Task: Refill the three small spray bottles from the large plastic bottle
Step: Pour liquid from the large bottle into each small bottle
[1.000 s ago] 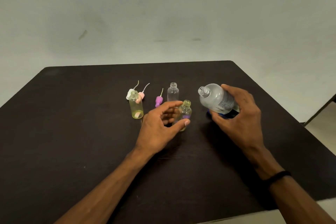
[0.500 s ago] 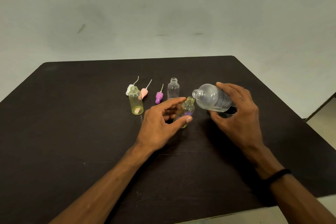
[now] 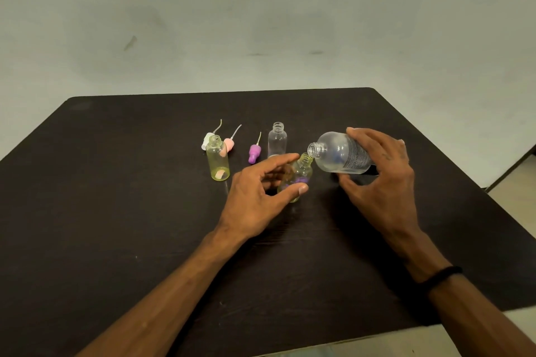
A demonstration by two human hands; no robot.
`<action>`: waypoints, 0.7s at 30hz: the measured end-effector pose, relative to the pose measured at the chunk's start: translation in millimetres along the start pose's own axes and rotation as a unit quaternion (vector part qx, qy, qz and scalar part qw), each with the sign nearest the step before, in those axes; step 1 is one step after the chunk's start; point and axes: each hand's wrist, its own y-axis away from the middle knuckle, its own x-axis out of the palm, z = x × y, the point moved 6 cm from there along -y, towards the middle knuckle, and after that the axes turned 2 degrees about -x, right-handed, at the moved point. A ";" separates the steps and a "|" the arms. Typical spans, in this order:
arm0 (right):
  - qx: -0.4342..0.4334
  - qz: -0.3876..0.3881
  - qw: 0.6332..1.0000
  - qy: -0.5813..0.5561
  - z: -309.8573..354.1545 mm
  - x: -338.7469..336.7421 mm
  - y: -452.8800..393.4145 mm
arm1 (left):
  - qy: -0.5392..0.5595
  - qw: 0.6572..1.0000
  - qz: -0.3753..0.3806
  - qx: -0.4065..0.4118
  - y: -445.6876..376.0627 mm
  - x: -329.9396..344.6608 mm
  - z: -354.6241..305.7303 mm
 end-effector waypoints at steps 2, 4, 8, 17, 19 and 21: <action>0.005 -0.001 1.000 0.003 2.1 -0.9 -0.2 | 0.001 1.000 0.000 0.000 0.0 0.2 0.1; 0.005 -0.003 1.000 0.005 4.1 -1.9 -0.3 | 0.000 1.000 0.001 0.001 -0.1 0.1 0.4; 0.005 -0.004 1.000 0.010 4.2 -2.6 -1.1 | -0.003 1.000 0.003 0.000 -0.7 -0.2 1.4; 0.005 -0.007 1.000 0.019 4.6 -3.2 -1.8 | -0.011 1.000 0.001 0.001 -0.2 -0.4 1.2; 0.006 -0.006 1.000 0.021 4.5 -3.1 -1.7 | -0.011 1.000 0.002 0.002 -0.1 -0.3 0.9; 0.007 -0.006 1.000 0.021 4.8 -3.2 -1.7 | -0.012 1.000 0.003 0.002 0.2 -0.4 0.5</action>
